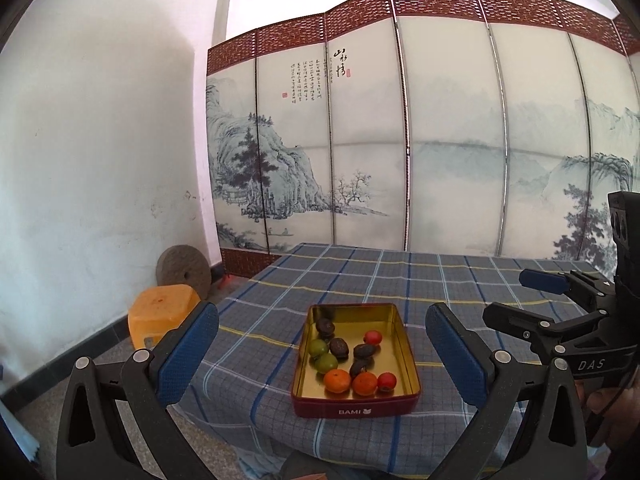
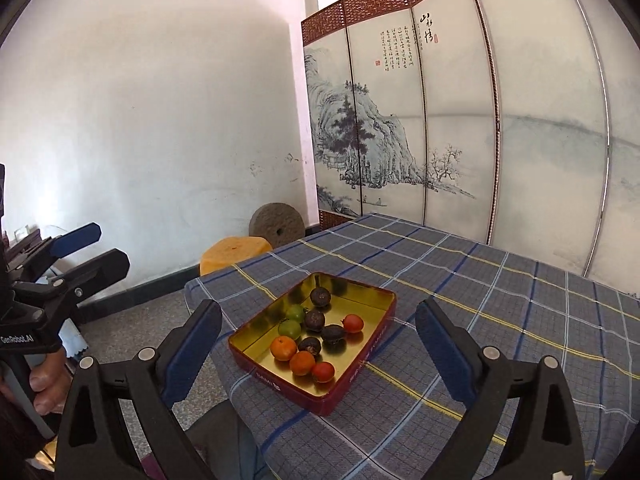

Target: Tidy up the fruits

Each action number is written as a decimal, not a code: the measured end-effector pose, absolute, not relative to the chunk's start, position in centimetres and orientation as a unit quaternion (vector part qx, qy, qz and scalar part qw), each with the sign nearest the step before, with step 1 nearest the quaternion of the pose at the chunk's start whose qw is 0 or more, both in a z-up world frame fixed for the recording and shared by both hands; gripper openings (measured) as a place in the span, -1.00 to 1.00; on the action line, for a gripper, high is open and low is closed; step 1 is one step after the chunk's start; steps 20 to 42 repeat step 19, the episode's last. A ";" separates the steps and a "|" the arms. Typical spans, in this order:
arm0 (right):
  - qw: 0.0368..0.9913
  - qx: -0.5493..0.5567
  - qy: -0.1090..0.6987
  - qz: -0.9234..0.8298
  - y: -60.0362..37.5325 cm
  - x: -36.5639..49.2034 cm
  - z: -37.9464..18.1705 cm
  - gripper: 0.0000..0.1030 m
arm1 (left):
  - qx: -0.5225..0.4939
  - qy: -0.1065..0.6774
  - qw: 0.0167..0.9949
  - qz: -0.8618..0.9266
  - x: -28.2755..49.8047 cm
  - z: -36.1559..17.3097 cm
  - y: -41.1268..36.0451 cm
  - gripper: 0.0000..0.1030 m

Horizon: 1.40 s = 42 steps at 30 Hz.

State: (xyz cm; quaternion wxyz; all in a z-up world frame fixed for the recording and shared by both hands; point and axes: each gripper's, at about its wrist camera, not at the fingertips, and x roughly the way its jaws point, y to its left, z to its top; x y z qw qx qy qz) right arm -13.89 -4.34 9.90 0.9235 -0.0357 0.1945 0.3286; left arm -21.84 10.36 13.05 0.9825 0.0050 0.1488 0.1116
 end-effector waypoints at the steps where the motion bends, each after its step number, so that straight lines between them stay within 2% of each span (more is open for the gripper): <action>1: 0.923 -0.035 0.195 0.328 -4.5 -13.9 9.8 0.88 | 0.006 0.150 0.983 0.110 -21.8 13.1 10.2 0.99; 8: 0.925 -0.040 0.212 0.312 -6.6 -13.1 8.3 0.90 | -0.003 0.182 0.980 0.078 -20.5 12.8 9.8 1.00; 19: 0.927 -0.060 0.328 0.169 -17.4 -3.8 1.4 0.90 | 0.029 0.229 0.965 0.121 -17.0 11.7 8.9 0.99; 42: 0.927 -0.060 0.328 0.169 -17.4 -3.8 1.4 0.90 | 0.029 0.229 0.965 0.121 -17.0 11.7 8.9 0.99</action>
